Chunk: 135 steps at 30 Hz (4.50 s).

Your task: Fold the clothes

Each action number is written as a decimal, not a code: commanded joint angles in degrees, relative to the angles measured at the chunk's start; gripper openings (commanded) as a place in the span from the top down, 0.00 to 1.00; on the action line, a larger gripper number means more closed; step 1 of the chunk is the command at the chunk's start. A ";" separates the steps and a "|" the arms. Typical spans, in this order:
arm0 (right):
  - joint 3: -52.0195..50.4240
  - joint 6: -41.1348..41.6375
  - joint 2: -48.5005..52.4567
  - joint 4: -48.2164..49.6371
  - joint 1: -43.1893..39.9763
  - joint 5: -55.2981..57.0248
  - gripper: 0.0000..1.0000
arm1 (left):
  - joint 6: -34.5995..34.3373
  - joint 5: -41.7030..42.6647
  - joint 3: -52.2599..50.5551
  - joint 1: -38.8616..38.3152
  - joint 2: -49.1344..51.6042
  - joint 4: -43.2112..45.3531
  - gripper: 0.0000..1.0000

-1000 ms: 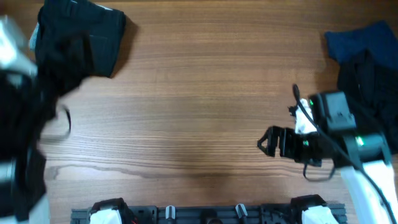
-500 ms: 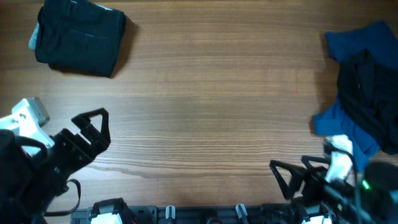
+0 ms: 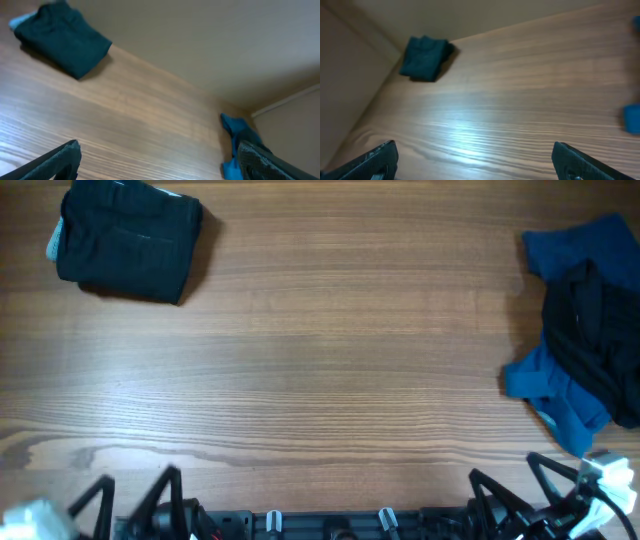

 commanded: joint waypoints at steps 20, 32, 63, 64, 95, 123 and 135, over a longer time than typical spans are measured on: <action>1.60 0.42 -1.29 -3.32 -0.24 6.80 0.00 | 1.38 0.87 -0.07 0.07 -2.84 0.09 0.00; 1.60 0.39 -1.29 -5.70 -0.24 6.80 0.00 | 1.38 0.87 -0.07 0.07 -2.84 0.09 0.00; -44.81 -10.32 -14.45 52.43 -7.41 0.17 0.00 | 1.38 0.87 -0.07 0.07 -2.84 0.09 0.00; -46.47 -10.27 -14.84 54.34 -7.41 0.15 0.00 | 1.38 0.87 -0.07 0.07 -2.84 0.09 0.00; -74.88 -11.72 -19.89 90.97 -7.41 -0.74 0.00 | 1.36 0.87 -0.07 0.07 -2.84 0.09 0.00; -74.88 -11.63 -19.87 79.43 -7.41 11.08 0.00 | 1.38 0.87 -0.07 0.07 -2.84 0.09 0.00; -74.88 -11.63 -19.87 79.43 -7.41 11.08 0.00 | 1.38 0.87 -0.07 0.07 -2.84 0.09 0.00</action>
